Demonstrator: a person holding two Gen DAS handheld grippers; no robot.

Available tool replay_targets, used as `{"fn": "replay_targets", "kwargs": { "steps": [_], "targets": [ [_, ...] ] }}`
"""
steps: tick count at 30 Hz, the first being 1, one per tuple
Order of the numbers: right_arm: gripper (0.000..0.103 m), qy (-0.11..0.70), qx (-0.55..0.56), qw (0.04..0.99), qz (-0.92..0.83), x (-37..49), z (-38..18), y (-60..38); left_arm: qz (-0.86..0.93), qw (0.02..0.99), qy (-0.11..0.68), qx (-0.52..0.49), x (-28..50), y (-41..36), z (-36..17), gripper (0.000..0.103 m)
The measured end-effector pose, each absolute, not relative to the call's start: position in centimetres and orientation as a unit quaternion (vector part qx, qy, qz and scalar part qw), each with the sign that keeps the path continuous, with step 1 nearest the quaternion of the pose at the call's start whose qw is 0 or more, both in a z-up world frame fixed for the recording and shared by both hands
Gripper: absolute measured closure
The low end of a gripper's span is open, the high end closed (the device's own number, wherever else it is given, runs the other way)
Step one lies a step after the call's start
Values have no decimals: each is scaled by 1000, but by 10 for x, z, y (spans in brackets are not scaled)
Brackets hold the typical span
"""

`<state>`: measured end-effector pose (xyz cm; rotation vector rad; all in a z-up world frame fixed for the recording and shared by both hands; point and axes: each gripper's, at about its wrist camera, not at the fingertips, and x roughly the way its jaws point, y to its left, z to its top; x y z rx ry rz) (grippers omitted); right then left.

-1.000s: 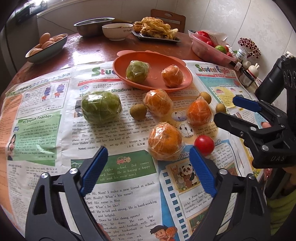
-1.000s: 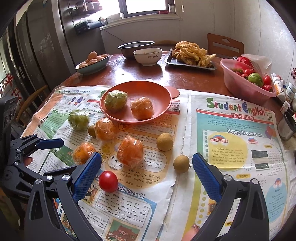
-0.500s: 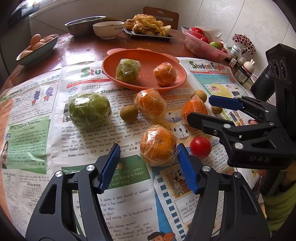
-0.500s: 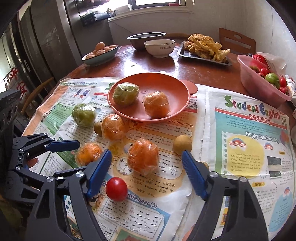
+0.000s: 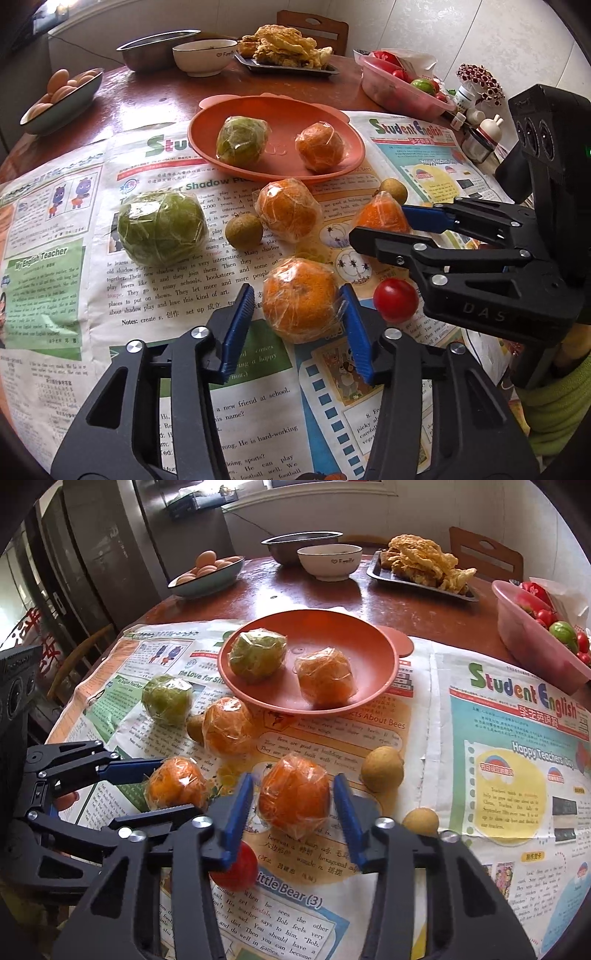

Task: Organize fruits
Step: 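Grasp a bagged orange with the left tool while the right tool grasps another bagged orange, then lift both bagged oranges and carry them over the orange bowl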

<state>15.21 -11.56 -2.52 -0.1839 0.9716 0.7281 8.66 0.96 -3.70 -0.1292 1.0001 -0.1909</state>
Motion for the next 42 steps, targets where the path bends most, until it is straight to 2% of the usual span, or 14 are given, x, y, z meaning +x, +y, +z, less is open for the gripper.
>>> {"fn": "replay_targets", "kwargs": {
  "steps": [4,15,23,42],
  "targets": [
    [65,456,-85,816,344,153,-26,-116,-95,871,478,-62,88,9,-37,69],
    [65,449,-77,819,348,151,-18,-121,-98,869,479,-73,89,13,-35,70],
    [65,432,-71,828,350,151,-3,-128,-93,880,459,-74,88,20,-13,70],
    [65,400,-67,847,344,182,26,-139,-90,892,440,-58,138,23,18,70]
  ]
}}
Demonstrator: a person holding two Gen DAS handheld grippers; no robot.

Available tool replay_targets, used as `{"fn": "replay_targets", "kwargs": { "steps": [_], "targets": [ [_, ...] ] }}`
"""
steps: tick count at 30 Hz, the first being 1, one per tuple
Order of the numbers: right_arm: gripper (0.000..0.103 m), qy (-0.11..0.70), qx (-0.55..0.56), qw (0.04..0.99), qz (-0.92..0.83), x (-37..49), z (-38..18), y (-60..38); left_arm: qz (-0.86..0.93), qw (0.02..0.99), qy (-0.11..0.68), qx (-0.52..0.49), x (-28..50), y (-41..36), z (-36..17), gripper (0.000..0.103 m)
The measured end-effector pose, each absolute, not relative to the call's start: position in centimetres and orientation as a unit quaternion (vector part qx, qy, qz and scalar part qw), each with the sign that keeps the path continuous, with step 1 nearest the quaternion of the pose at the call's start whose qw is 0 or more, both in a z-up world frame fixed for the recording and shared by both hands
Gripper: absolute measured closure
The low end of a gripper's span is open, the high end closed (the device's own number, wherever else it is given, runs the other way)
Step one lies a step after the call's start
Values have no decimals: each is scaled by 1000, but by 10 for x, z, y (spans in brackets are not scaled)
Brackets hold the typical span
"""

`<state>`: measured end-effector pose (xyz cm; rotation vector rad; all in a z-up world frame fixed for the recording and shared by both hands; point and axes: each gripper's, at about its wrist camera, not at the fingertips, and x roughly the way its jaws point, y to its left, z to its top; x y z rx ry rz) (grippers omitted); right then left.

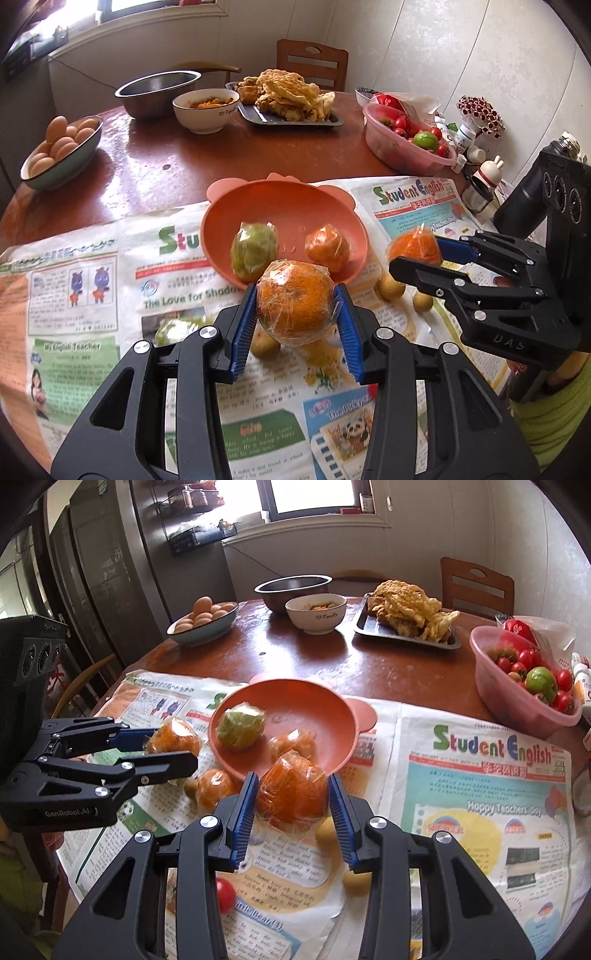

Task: Organize fruits
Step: 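Lift both bagged oranges and carry them over the orange bowl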

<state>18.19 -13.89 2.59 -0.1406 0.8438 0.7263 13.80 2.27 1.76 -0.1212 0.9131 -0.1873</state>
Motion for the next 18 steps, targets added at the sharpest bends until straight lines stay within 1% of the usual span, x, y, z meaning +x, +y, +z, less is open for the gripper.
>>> {"fn": "replay_targets", "kwargs": {
  "steps": [9,18],
  "targets": [
    [65,394,-69,850,344,211,31,-134,-98,883,455,-59,163,16,3,70],
    [65,404,-68,840,355,242,25,-118,-106,876,466,-60,177,11,-10,70]
  ]
}}
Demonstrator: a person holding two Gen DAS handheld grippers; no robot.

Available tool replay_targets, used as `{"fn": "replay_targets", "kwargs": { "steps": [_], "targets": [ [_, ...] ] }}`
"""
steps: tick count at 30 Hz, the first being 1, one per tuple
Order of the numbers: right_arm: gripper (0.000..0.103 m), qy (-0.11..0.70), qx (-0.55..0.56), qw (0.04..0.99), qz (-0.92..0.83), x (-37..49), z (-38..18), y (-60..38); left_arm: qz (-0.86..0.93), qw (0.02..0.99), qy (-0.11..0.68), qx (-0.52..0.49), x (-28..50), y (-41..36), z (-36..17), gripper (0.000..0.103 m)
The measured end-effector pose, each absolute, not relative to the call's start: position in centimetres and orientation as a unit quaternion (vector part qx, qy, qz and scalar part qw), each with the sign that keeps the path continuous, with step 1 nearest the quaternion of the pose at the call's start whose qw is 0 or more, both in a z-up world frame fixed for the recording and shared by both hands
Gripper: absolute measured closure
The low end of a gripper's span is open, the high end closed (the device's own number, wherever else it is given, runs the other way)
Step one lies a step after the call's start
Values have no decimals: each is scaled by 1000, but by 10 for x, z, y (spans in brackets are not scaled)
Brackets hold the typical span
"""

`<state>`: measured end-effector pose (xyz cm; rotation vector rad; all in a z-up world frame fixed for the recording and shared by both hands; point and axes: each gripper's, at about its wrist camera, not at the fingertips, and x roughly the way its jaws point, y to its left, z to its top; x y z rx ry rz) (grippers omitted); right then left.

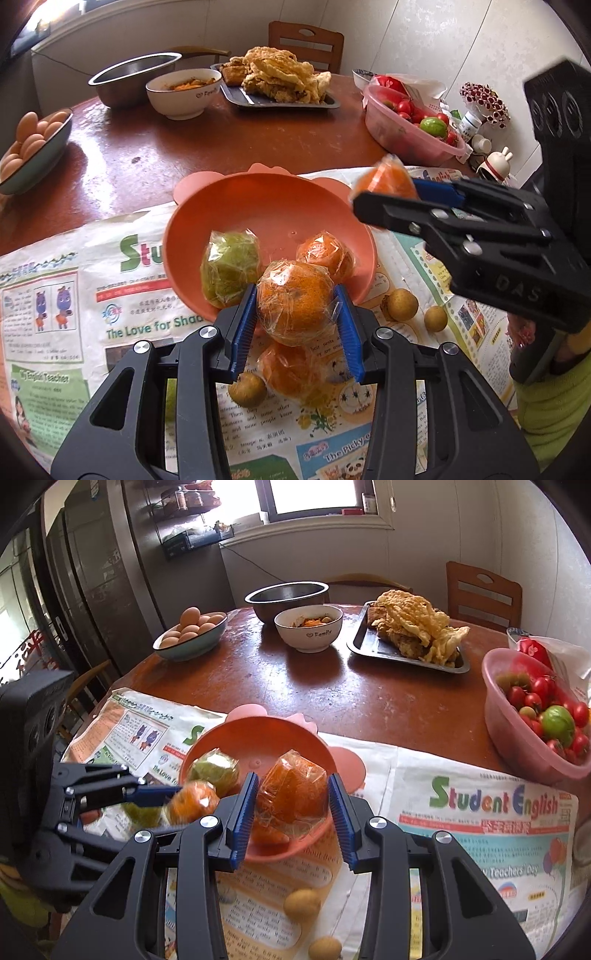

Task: Organize fruits
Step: 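Lift both bagged oranges and carry them over the orange bowl, then open the left tool to drop its orange in the bowl while the right tool releases its orange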

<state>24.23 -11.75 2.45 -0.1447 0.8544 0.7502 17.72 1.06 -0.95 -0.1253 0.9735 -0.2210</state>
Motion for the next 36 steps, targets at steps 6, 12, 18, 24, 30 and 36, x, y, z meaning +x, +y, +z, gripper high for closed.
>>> {"fn": "replay_targets", "kwargs": {
  "steps": [6,12,18,24,30,36],
  "targets": [
    [65,417,-74,829,366,259,16,-104,-104,874,470,-61,183,12,-14,70],
    [65,437,-75,816,372,272,1,-92,-99,873,474,-60,187,16,-17,70],
    [65,451,-80,806,375,279,-12,-80,-98,871,477,-62,189,19,-22,70],
    [65,458,-85,801,375,282,-20,-73,-101,870,478,-65,190,20,-24,70],
    [64,463,-84,801,370,284,-24,-72,-103,871,477,-66,190,21,-23,70],
    [62,462,-80,801,371,283,-23,-72,-104,871,476,-67,190,21,-23,70]
  ]
}}
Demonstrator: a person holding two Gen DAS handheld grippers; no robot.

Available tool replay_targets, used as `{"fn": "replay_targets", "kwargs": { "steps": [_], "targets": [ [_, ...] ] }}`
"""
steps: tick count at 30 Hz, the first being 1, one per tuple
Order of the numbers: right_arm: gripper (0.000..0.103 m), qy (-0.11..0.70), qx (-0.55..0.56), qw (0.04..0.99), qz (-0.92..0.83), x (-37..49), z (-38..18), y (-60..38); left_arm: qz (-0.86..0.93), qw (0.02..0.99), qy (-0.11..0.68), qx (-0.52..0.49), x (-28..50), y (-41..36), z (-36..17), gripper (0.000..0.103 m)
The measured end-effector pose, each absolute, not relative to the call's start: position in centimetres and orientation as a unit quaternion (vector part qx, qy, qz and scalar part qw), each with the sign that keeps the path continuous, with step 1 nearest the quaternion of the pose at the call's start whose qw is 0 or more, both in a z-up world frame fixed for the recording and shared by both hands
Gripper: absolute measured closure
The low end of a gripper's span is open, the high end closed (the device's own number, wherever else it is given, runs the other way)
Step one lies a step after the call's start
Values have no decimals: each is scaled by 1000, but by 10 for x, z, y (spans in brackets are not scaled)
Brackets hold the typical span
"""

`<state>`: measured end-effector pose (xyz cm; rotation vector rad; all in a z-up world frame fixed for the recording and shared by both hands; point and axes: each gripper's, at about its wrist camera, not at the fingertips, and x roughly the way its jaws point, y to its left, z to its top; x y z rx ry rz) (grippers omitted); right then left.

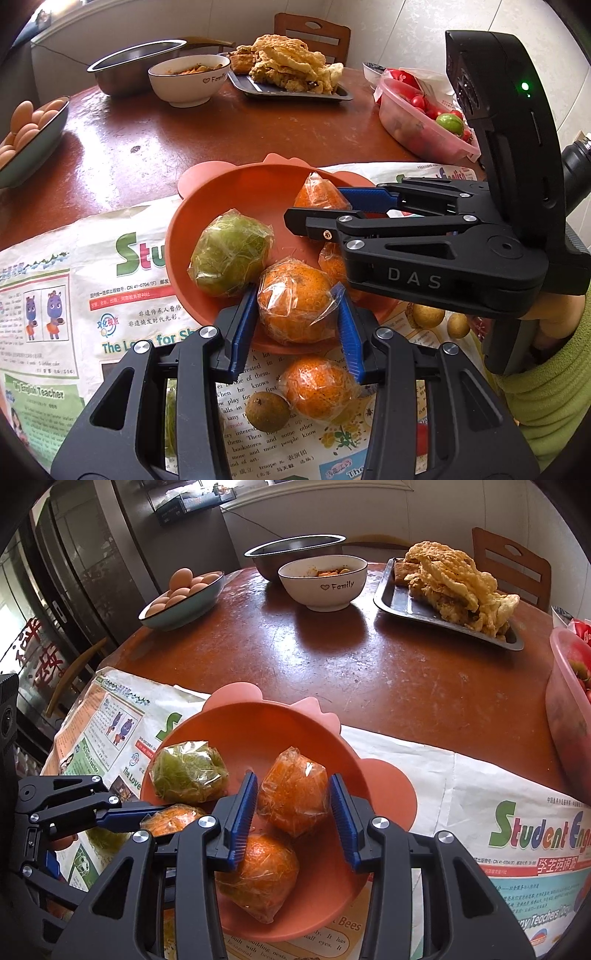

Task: Organize fruits
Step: 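Open the left tool to drop its orange in the bowl while the right tool releases its orange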

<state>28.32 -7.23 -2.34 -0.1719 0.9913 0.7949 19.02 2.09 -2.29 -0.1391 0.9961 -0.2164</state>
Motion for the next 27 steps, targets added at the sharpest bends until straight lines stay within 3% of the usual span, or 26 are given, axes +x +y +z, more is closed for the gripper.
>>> {"fn": "replay_targets", "kwargs": {
  "steps": [6,8,27],
  "targets": [
    [57,457,-75,805,372,282,-18,-75,-102,871,477,-65,190,21,-23,70],
    [51,453,-77,809,367,281,-16,-76,-102,871,477,-65,190,20,-23,70],
    [46,435,-63,822,362,274,4,-95,-98,872,474,-65,187,20,-19,61]
  ]
}}
